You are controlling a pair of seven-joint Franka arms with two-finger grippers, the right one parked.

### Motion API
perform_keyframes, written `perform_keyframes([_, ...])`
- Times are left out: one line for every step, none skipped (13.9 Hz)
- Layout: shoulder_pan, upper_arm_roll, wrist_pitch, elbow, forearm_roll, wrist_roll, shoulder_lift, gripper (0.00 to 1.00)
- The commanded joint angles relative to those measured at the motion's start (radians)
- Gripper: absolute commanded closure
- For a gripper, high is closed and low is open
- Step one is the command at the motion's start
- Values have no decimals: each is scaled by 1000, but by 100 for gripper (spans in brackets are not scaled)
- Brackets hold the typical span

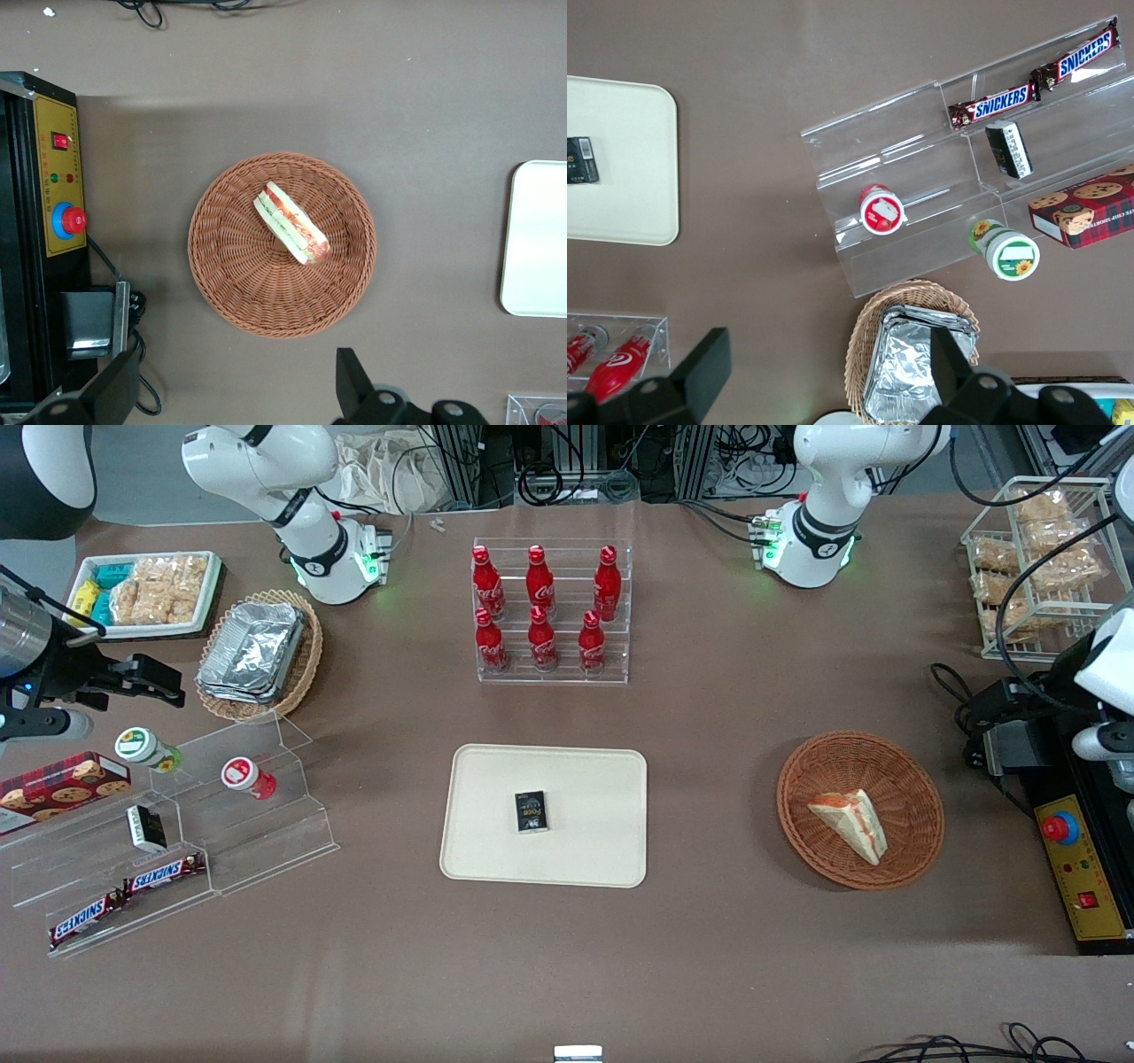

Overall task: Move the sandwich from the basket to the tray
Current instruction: 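Move the left gripper down over the wrapped sandwich in the wicker basket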

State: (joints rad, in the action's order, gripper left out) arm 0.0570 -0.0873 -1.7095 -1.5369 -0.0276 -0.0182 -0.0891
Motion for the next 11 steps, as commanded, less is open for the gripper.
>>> perform_keyframes([-5, -3, -10, 6, -5, -16, -15, 0])
perform_keyframes([-5, -5, -12, 7, -3, -16, -17, 0])
perform_keyframes([-5, -5, -10, 7, -3, -16, -23, 0])
perform_keyframes([-5, -5, -10, 7, -3, -25, -32, 0])
perform_keyframes([-9, -5, -12, -3, -6, -85, -38, 0])
perform_keyframes([-9, -6, -24, -26, -5, -147, -44, 0])
perform_keyframes([-8, -6, -69, -75, 2, -175, -41, 0])
perform_keyframes([-5, -6, -126, -144, 14, -181, -34, 0])
perform_keyframes([-5, -6, -183, -198, 14, -213, -26, 0])
perform_keyframes([-5, -6, -227, -244, 14, -271, -29, 0])
perform_keyframes([-6, -6, -281, -284, 9, -329, -38, 0])
